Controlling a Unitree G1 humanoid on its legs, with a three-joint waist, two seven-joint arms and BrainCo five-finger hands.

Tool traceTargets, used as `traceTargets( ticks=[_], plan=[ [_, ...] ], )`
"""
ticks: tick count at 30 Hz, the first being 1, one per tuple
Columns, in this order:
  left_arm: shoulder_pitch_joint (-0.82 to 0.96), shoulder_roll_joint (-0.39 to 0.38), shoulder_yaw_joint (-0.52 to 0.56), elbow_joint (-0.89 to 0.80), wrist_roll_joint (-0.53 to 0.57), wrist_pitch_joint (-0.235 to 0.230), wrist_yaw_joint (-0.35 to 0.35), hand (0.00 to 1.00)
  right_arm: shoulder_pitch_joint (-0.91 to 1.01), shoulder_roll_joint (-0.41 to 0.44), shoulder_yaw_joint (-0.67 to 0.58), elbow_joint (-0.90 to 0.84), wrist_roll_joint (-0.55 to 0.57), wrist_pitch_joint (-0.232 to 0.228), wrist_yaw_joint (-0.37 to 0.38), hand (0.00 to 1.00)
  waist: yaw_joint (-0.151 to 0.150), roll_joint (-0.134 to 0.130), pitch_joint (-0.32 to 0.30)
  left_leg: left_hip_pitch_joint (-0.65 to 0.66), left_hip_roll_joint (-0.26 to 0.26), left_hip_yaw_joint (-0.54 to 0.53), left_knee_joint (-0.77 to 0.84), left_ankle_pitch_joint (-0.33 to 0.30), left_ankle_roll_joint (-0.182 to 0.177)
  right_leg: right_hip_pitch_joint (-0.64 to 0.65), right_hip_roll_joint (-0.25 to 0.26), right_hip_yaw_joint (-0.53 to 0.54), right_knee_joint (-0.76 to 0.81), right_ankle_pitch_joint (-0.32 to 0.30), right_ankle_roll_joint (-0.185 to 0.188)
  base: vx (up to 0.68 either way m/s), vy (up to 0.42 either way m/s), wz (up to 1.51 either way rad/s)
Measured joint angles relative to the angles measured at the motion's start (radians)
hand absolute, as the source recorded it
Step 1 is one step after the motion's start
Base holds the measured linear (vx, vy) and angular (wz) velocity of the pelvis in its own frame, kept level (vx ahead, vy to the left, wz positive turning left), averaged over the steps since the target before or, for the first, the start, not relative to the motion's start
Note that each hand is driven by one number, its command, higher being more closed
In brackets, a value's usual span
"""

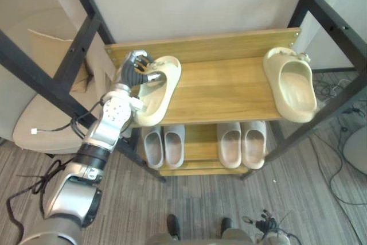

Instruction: Organize the slippers on the shoe rack

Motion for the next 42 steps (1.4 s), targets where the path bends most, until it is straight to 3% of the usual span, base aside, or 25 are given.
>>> traceTargets(
  ticks=[26,32,42],
  plan=[
    [-0.001,-0.014,-0.005,-0.003,0.035,0.019,0.033,1.00,0.000,0.003,-0.003,-0.030,0.012,-0.006,-0.003,0.00,-0.005,0.014,0.001,0.007,0.000,0.006,0.000,0.000,0.000,0.004,-0.001,0.005,0.001,0.002,-0.001,0.00,0.000,0.00],
    [-0.066,-0.057,-0.081,-0.003,0.054,0.027,0.039,1.00,-0.001,-0.002,-0.004,-0.040,0.019,-0.009,-0.004,0.00,-0.013,0.039,0.011,0.008,0.000,0.012,0.000,0.000,0.000,0.000,-0.002,0.012,0.002,0.003,-0.001,0.00,0.000,-0.03],
    [-0.159,-0.165,-0.157,-0.012,0.054,0.027,0.040,1.00,0.000,-0.017,-0.005,-0.050,0.020,-0.010,-0.006,0.00,-0.062,0.081,0.019,0.011,0.000,0.038,0.001,0.000,0.000,-0.019,-0.004,0.064,0.008,0.006,0.001,0.02,0.000,-0.15]
  ],
)
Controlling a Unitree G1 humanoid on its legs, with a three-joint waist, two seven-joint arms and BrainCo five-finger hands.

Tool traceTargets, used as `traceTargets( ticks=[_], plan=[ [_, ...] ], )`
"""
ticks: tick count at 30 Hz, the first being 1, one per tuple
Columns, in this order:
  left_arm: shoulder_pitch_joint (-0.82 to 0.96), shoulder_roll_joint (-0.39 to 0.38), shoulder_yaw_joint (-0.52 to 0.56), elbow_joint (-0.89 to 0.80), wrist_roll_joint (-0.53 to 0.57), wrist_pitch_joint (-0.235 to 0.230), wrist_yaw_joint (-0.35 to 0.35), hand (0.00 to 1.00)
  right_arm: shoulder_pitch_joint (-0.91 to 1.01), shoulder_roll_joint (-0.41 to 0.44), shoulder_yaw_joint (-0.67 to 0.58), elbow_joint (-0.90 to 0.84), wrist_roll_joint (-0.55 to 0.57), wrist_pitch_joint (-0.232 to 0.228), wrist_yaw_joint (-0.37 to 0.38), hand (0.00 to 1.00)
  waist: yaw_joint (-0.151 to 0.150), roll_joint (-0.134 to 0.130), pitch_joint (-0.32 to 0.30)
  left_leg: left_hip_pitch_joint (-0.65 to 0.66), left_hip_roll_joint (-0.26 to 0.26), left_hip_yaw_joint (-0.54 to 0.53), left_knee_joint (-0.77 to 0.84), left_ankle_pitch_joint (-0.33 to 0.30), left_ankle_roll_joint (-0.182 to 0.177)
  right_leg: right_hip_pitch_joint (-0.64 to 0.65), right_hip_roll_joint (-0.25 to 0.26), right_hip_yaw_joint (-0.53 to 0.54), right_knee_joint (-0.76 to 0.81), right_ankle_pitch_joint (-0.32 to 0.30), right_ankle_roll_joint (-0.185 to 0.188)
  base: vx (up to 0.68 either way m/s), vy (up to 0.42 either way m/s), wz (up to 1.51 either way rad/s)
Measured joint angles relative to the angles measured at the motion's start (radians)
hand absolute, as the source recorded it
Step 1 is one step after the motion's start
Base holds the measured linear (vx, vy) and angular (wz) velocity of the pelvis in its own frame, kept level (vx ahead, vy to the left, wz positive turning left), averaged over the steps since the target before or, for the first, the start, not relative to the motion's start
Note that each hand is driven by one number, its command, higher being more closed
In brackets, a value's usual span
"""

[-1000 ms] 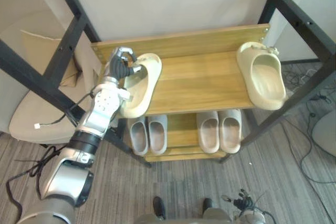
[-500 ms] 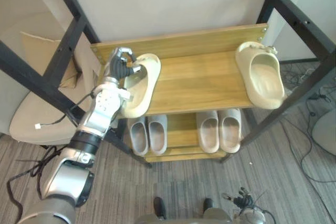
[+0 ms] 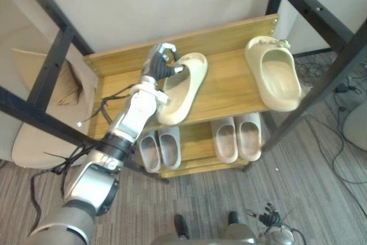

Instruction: Organize the slippers on the shoe rack

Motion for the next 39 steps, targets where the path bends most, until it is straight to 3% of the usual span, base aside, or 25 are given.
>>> traceTargets(
  ticks=[13,39],
  plan=[
    [-0.099,-0.011,0.003,0.096,0.059,0.019,0.025,1.00,0.033,-0.002,-0.019,-0.023,0.021,-0.002,-0.018,0.00,-0.042,0.029,0.012,-0.006,0.004,0.015,0.000,-0.003,0.000,-0.056,0.000,0.051,0.032,0.005,0.005,-0.02,0.004,-0.12],
    [-0.108,0.013,0.112,0.177,0.156,0.060,0.059,1.00,0.047,0.007,0.003,-0.024,0.040,-0.038,-0.020,0.00,-0.040,0.025,0.028,-0.004,0.013,-0.024,0.000,-0.011,-0.008,-0.015,0.003,-0.004,0.005,0.014,0.004,0.00,-0.002,0.04]
  ],
)
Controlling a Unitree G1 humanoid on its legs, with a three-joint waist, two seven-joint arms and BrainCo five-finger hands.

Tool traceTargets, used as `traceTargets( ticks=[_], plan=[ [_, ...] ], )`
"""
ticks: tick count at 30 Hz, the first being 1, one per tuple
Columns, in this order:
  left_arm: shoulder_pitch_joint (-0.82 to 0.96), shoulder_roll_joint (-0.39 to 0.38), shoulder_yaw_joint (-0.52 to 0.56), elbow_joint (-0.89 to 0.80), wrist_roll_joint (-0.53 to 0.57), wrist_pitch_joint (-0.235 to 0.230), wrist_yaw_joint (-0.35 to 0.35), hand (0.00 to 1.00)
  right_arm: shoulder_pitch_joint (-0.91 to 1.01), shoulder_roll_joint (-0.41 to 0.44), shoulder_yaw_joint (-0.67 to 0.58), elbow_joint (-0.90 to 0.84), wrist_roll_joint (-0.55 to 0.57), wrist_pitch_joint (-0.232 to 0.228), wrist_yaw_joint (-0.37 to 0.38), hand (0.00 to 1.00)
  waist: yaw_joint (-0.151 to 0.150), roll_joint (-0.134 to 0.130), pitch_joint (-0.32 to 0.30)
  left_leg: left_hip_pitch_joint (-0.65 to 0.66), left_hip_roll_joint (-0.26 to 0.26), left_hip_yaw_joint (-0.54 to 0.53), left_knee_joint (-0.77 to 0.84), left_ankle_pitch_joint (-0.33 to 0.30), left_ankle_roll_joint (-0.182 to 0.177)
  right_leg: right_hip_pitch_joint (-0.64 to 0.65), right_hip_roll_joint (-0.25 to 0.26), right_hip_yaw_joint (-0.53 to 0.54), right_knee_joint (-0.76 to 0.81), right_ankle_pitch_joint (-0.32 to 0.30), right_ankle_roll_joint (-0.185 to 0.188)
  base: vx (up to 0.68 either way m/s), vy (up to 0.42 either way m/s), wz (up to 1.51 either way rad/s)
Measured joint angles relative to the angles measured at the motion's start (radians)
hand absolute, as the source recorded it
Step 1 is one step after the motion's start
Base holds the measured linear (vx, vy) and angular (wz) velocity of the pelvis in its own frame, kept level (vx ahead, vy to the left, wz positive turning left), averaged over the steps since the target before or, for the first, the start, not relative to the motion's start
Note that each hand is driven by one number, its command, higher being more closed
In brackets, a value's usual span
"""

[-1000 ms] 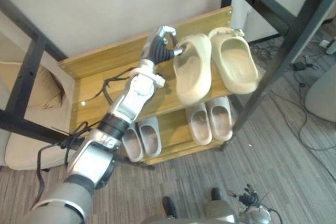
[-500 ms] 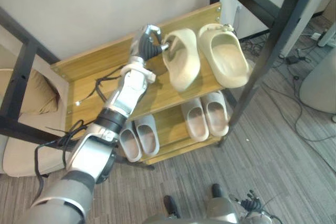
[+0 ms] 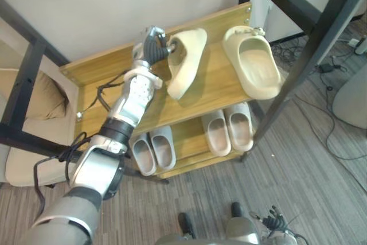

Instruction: Organize the slippers on the shoe rack

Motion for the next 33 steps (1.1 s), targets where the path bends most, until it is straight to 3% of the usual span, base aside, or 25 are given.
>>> traceTargets(
  ticks=[13,14,33],
  plan=[
    [0.027,0.001,0.000,-0.052,0.019,-0.001,0.002,1.00,0.001,-0.009,0.020,0.000,-0.001,0.000,0.002,0.00,0.013,-0.005,0.003,0.000,0.002,-0.004,0.000,0.001,-0.002,0.001,0.001,-0.004,0.001,0.000,0.000,0.00,-0.001,0.01],
    [0.031,0.001,0.000,-0.052,0.019,-0.001,0.002,0.00,0.001,-0.009,0.020,0.000,-0.001,0.000,0.002,0.00,0.013,-0.005,0.003,0.000,0.002,-0.004,0.000,0.001,-0.002,0.001,0.001,-0.004,0.001,0.000,0.000,0.00,0.000,0.00],
    [0.043,-0.030,0.000,-0.052,0.002,0.000,0.009,0.00,0.000,-0.021,0.039,0.000,-0.002,0.004,0.002,0.00,0.010,-0.013,0.009,0.001,0.002,-0.005,0.000,0.001,-0.001,0.001,0.001,-0.004,0.003,0.000,0.000,0.00,0.000,0.00]
  ],
)
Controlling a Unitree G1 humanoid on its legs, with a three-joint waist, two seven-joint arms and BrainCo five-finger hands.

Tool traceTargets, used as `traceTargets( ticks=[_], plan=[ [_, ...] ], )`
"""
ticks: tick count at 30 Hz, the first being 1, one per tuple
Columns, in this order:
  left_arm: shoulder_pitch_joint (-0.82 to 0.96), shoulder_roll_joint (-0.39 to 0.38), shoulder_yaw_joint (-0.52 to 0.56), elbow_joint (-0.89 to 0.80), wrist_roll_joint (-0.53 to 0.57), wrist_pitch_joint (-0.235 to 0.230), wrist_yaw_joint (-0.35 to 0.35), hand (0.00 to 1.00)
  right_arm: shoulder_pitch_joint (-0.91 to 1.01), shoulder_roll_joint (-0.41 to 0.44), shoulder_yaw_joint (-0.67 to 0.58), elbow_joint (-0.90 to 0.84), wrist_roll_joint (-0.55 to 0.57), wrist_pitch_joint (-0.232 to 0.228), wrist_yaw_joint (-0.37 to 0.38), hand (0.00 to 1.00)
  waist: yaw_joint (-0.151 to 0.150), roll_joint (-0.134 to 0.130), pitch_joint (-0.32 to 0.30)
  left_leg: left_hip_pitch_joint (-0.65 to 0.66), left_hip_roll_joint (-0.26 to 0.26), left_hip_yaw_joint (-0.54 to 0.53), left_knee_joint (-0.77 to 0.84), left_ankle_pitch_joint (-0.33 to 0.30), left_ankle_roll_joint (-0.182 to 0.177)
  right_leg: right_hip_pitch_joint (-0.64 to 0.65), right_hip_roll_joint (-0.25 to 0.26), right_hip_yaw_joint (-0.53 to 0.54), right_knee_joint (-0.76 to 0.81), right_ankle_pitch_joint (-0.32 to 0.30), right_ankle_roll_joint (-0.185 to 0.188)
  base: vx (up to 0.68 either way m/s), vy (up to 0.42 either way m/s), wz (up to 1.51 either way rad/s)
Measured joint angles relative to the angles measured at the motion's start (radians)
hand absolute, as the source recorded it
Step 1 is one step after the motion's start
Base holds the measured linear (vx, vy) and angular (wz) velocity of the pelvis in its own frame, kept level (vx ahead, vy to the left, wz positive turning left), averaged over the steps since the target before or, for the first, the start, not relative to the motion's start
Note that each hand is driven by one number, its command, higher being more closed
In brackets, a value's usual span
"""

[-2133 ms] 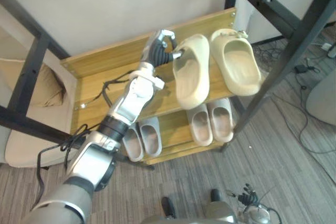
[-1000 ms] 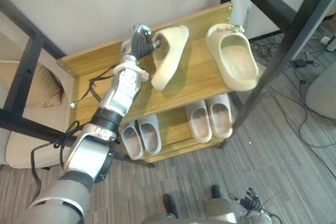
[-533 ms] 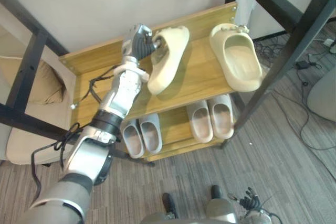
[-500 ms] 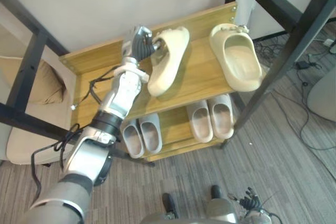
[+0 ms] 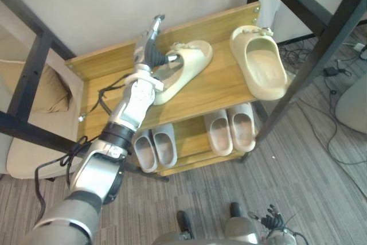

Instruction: Organize the slippers on the shoe rack

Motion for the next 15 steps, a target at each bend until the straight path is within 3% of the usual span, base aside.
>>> traceTargets(
  ticks=[9,15],
  plan=[
    [0.011,-0.030,0.029,-0.011,-0.078,-0.001,0.013,0.00,-0.001,0.001,0.000,0.000,0.000,0.001,-0.001,0.00,0.000,-0.001,0.001,0.000,0.000,-0.001,0.000,0.000,0.000,0.002,0.000,-0.002,-0.002,0.000,0.000,0.00,0.000,0.00],
    [0.077,-0.038,0.030,-0.131,-0.127,-0.007,0.023,0.00,-0.001,0.001,0.000,0.002,0.000,0.002,-0.001,0.00,0.006,-0.004,0.001,0.006,0.000,-0.014,0.000,0.001,-0.001,0.021,0.000,-0.019,-0.010,0.000,0.001,0.00,-0.001,0.07]
  ],
)
